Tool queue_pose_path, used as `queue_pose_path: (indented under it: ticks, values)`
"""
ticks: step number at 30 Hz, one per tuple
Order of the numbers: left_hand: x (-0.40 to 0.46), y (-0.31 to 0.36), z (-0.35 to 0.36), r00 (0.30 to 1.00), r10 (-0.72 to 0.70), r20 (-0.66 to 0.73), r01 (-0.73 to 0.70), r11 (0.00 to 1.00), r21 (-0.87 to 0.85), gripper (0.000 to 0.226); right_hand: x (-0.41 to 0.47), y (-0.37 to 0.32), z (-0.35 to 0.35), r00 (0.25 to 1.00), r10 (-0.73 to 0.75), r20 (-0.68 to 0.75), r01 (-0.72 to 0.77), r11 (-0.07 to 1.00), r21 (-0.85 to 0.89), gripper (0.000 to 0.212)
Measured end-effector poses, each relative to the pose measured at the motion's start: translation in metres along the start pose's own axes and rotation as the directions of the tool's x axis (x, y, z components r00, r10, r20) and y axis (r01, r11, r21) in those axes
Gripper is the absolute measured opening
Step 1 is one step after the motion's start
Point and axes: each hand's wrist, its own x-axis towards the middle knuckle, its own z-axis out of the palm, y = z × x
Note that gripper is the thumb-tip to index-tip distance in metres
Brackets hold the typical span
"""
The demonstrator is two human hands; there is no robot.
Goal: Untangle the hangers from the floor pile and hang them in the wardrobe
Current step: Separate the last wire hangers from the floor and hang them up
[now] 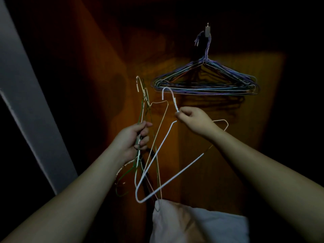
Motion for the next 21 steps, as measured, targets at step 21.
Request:
queue_pose_path:
  ticks: [21]
  values:
    - [0.025, 0.023, -0.002, 0.988, -0.003, -0.155, -0.004, 0.999, -0.042, 0.021, 0.036, 0.042, -0.140, 0.904, 0.139, -0.404, -0.221, 0.962, -0.163, 0.046]
